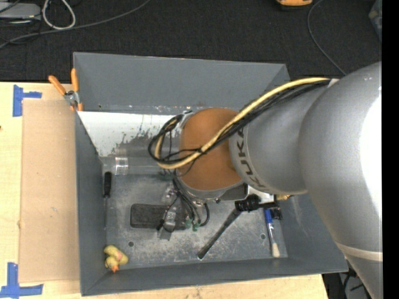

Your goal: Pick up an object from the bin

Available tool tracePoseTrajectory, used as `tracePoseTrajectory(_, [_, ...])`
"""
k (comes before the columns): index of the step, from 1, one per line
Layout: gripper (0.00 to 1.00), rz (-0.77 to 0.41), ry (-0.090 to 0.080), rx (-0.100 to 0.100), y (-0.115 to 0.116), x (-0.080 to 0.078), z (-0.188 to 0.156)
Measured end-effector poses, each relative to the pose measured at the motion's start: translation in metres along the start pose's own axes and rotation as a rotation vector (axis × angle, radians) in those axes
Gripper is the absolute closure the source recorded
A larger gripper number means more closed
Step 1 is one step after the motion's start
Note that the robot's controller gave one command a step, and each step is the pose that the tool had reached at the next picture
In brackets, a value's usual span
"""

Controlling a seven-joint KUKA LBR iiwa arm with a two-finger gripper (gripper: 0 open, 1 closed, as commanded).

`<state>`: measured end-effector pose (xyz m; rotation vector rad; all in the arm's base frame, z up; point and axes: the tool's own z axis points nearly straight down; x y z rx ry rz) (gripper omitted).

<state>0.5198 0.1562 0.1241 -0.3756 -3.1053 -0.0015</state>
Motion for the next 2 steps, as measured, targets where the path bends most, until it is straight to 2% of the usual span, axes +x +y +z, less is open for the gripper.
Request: tracePoseTrajectory(2, [1.0,-0.001,0.003,0.001,-0.001,0.001,-0.042])
